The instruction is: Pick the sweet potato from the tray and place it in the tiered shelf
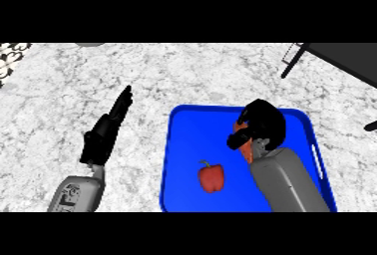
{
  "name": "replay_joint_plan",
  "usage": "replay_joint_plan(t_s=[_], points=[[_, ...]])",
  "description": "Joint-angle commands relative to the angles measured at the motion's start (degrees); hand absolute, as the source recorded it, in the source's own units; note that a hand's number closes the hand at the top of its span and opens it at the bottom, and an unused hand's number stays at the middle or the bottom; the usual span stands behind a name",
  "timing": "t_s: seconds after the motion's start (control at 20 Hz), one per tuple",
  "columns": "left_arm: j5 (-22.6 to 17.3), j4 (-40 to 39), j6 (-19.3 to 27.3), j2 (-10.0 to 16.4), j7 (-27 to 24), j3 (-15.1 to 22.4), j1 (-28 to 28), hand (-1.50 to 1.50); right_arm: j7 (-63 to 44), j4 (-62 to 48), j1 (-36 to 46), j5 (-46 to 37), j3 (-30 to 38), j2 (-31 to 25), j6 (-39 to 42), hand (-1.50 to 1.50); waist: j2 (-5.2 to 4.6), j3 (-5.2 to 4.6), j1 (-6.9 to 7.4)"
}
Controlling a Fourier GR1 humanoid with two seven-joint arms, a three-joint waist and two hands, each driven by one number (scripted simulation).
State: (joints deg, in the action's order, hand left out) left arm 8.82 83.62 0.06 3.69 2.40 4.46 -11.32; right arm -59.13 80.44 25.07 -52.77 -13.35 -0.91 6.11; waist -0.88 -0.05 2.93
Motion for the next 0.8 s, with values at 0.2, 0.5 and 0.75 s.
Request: replay_joint_plan(t_s=[0.2,0.5,0.75], points=[[-0.5,-2.7,-0.9,-0.5,0.5,-0.2,-3.2,0.0,-10.6,-17.9,20.8,-3.6,6.7,0.9,-16.7,1.5,-0.29,0.05,1.2],[-0.7,-4.1,-0.7,-0.4,-0.9,-0.8,-2.6,0.0,-10.2,-18.6,26.7,-9.1,7.3,0.9,-32.9,1.5,-0.04,0.0,0.92],[-0.9,-1.2,-0.5,0.2,0.3,-1.3,-1.0,0.0,-14.7,-23.2,37.9,-14.7,10.0,0.9,-32.0,1.5,0.63,-0.03,0.01]])
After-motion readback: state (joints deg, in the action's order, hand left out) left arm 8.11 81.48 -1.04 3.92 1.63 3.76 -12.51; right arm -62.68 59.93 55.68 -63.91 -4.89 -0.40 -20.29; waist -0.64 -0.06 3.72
